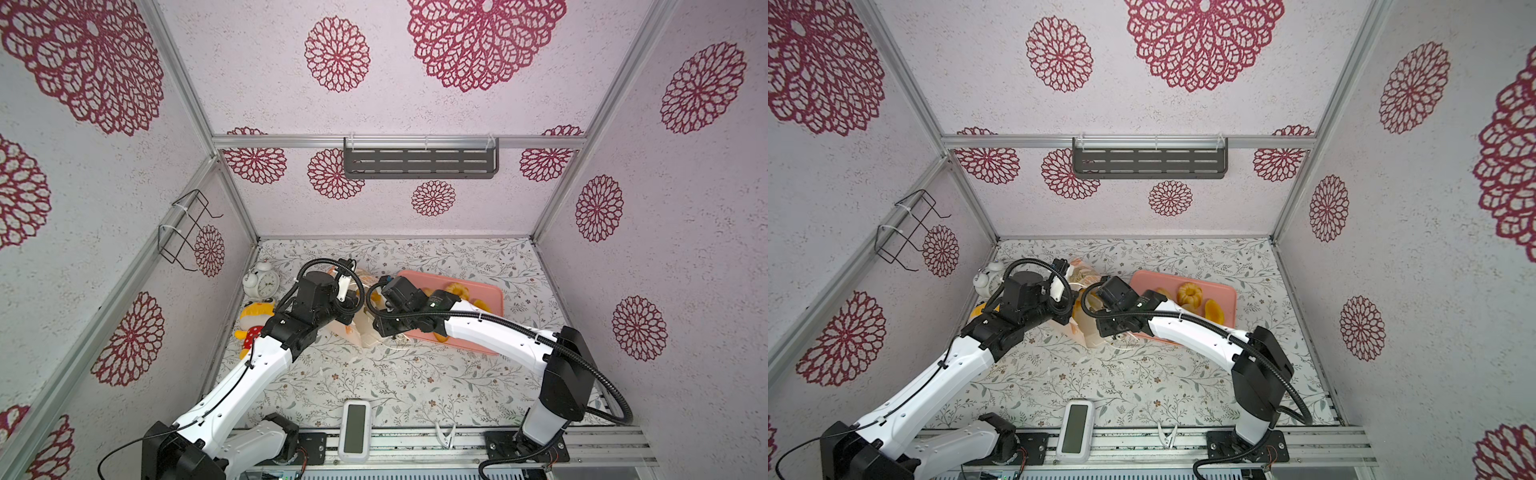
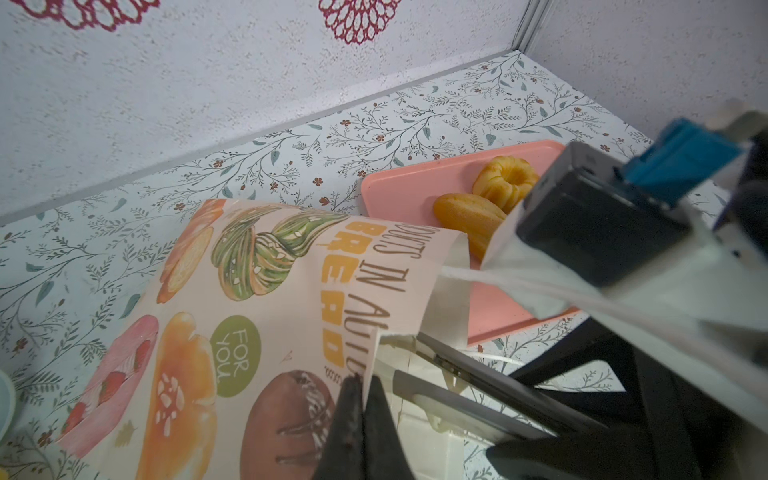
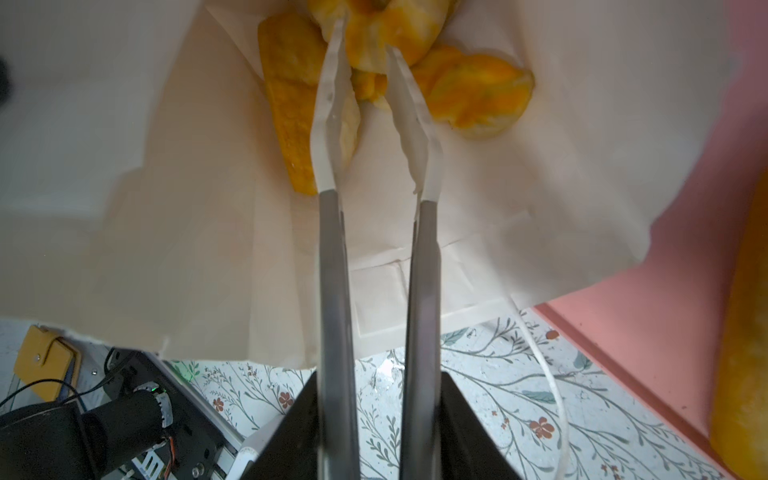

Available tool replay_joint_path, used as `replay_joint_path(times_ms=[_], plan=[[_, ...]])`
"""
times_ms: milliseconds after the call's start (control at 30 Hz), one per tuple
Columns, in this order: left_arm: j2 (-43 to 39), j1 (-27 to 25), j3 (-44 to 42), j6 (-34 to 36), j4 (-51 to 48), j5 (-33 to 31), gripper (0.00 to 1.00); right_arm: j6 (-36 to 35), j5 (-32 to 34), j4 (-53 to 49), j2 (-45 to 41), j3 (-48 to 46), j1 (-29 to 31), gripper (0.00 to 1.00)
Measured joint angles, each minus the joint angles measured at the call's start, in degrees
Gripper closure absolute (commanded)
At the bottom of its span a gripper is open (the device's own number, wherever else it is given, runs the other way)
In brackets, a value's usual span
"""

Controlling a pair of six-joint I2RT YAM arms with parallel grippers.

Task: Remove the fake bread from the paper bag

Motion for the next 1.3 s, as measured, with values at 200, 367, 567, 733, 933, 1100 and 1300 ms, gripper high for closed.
replay_joint_path(times_ms=[200, 367, 567, 733, 933, 1100, 1300], plan=[[0.00, 0.00, 0.00, 0.04, 0.00, 0.52, 1.00, -0.22, 0.79, -1.31, 2.80, 3.87, -1.60, 0.56], [0.00, 0.00, 0.00, 0.22, 0.00, 1.18, 1.00, -0.59, 1.79, -3.65, 6.29, 7.28, -3.04, 0.56], [0.00, 0.00, 0.00, 0.39, -0.02, 1.62, 1.00, -1.53, 2.64, -5.05, 9.27, 9.35, -3.43, 0.52], [0.00, 0.00, 0.00, 0.44, -0.07, 1.79, 1.00, -2.19, 0.02, -0.04, 8.52, 6.05, -3.43, 0.47], [0.00, 0.00, 0.00, 0.59, -0.63, 2.40, 1.00, -2.10, -2.10, 3.28, 7.15, 2.32, -4.15, 0.45], [0.00, 0.00, 0.00, 0.66, -0.63, 2.47, 1.00, -2.05, -2.49, 2.16, 7.19, 3.72, -5.11, 0.45], [0.00, 0.00, 0.00, 0.68, -0.59, 2.51, 1.00, -1.64, -2.82, -0.50, 9.35, 8.59, -5.49, 0.49]])
